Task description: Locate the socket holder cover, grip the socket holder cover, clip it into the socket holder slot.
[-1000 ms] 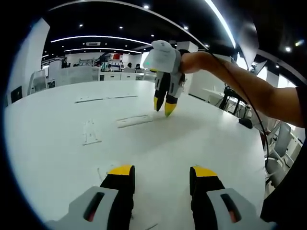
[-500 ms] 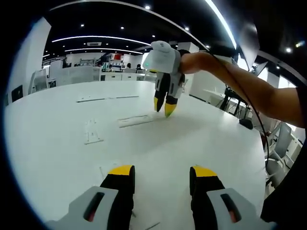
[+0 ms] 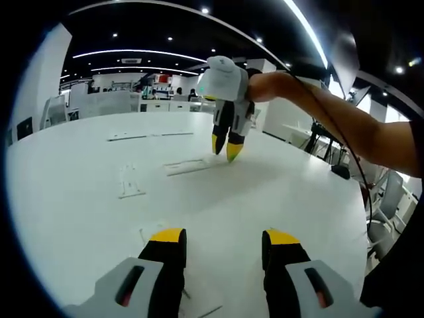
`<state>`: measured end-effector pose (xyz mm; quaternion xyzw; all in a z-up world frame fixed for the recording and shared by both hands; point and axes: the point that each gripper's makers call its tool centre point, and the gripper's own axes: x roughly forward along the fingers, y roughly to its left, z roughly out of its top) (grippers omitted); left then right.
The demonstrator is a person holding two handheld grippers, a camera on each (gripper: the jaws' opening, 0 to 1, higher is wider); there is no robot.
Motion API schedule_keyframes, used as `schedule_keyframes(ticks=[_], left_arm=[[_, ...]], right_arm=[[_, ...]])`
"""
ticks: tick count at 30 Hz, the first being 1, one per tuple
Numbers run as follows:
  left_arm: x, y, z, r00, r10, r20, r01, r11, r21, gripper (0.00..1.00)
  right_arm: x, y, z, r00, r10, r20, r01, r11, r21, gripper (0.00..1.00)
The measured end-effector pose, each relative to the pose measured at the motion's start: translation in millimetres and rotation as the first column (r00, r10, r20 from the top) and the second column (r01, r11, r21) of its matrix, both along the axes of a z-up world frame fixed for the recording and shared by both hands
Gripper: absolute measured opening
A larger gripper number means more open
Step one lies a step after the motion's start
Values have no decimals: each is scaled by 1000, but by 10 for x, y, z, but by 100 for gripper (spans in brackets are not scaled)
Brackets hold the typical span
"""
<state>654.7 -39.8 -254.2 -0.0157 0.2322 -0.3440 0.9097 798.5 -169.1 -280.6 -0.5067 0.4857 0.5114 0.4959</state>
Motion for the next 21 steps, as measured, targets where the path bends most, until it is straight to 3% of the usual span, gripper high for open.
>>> schedule_keyframes(ticks=[6, 21], left_arm=[[-3, -23, -1, 1000, -5, -3, 5, 1000, 0, 46], [9, -9, -9, 1000, -6, -6, 6, 1000, 4, 46]], right_arm=[[0, 70, 17, 1000, -16, -7, 16, 998, 56, 25], [9, 212, 6, 1000, -7, -5, 8, 997, 72, 25]])
